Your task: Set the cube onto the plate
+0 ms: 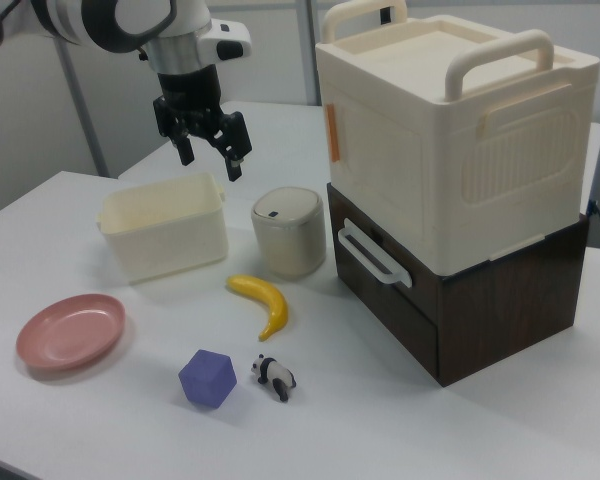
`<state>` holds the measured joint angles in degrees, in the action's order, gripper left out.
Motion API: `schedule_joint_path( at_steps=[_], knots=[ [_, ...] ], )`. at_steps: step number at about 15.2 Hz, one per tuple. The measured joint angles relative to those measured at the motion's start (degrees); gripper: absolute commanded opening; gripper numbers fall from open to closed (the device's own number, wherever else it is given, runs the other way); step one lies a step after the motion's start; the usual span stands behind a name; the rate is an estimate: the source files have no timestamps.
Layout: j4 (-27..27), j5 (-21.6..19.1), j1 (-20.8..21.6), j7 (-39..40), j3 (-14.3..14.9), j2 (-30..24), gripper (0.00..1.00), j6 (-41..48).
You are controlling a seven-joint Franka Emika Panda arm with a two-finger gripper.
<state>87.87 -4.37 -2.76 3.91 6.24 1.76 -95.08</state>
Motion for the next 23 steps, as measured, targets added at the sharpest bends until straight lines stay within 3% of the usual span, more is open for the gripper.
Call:
schedule_joint_path(
  at_steps=[5, 13, 23],
  knots=[
    [-0.09, 0.0, -0.02, 3.95, 0.63, -0.25, 1.0, 0.16],
    [-0.03, -2.55, -0.17, 2.93, 0.74, -0.25, 1.0, 0.5],
    [0.16, -2.57, -0.13, 2.73, 0.8, -0.25, 1.0, 3.12]
  ],
)
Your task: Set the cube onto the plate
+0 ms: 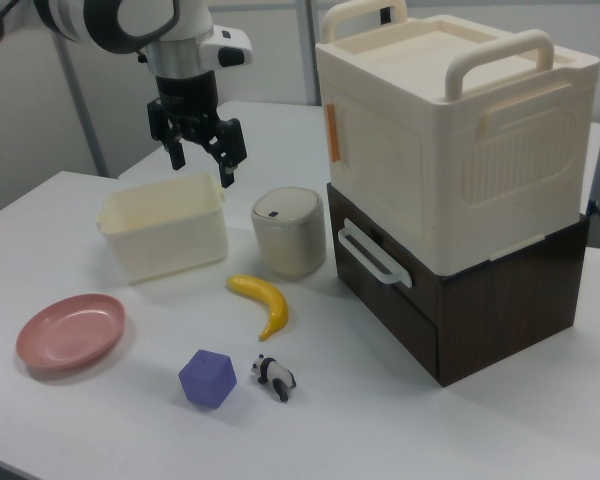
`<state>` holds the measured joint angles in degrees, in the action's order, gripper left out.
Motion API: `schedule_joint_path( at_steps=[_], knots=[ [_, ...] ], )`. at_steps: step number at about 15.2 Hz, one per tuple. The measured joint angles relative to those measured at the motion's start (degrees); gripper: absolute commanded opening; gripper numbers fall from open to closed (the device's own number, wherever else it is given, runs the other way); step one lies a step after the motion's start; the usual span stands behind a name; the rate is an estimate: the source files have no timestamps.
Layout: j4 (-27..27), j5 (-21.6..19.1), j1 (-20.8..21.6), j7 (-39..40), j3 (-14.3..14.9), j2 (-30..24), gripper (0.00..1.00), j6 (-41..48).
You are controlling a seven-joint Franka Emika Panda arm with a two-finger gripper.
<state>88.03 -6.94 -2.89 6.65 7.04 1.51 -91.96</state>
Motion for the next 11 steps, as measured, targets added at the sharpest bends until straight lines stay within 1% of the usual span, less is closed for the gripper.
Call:
schedule_joint_path(
  at_steps=[8, 11],
  knots=[
    [0.02, 0.0, 0.07, -0.4, 0.0, -0.01, 1.0, 0.43],
    [0.01, 0.0, 0.07, -0.44, 0.0, -0.14, 1.0, 3.03]
  ],
)
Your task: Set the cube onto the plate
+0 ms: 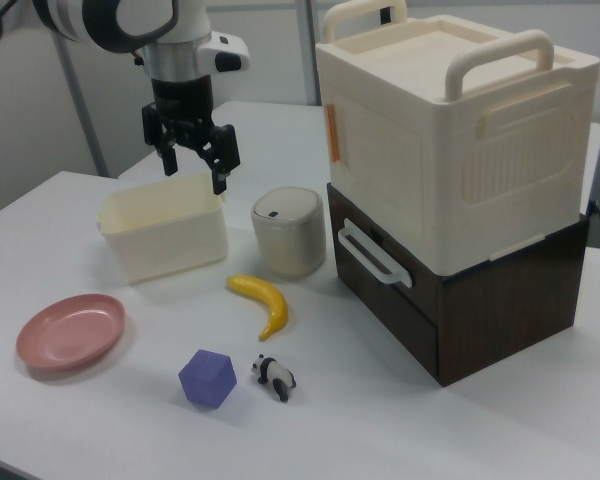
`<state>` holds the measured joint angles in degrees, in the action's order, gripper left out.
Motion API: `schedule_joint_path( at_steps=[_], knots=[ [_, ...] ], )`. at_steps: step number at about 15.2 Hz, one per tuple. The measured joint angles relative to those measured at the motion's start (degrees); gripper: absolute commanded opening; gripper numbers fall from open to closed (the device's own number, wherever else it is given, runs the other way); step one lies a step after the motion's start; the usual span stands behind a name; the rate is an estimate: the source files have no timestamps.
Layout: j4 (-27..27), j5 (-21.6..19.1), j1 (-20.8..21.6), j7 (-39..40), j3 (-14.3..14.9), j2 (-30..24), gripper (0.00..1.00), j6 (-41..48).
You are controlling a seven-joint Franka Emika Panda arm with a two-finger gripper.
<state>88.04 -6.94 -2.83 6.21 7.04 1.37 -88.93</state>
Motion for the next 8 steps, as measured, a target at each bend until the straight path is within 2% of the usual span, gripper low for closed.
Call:
schedule_joint_path(
  at_steps=[4, 6, 8],
  knots=[
    [0.46, 0.0, 0.12, 0.0, -0.09, -0.51, 1.0, 6.91],
    [2.92, 0.1, 0.14, 0.0, -0.34, -1.33, 1.0, 8.68],
    [6.89, 1.88, 0.15, 0.0, -1.47, -2.23, 1.0, 8.74]
  ],
)
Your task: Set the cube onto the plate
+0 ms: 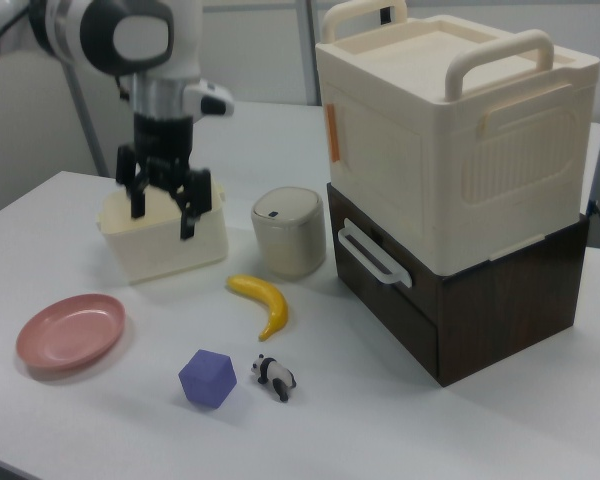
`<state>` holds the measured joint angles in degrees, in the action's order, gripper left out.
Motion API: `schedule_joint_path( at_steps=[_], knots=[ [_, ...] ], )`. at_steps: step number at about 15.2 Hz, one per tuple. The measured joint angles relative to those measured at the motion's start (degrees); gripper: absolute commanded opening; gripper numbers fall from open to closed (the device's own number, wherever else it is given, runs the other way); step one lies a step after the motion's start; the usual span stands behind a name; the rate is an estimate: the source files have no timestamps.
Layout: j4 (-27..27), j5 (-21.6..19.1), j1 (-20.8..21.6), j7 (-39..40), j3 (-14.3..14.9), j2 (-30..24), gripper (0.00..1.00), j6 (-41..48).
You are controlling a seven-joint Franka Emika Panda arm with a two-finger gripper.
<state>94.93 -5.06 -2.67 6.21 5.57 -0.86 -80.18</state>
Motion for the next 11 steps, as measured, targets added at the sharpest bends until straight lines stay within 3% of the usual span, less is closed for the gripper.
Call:
schedule_joint_path(
  at_steps=[4, 11],
  knots=[
    [7.58, 4.29, 0.16, -0.02, -3.02, -0.77, 1.0, -4.66],
    [21.77, 11.39, 0.18, -0.02, -4.4, -3.94, 1.0, -16.62]
  ],
)
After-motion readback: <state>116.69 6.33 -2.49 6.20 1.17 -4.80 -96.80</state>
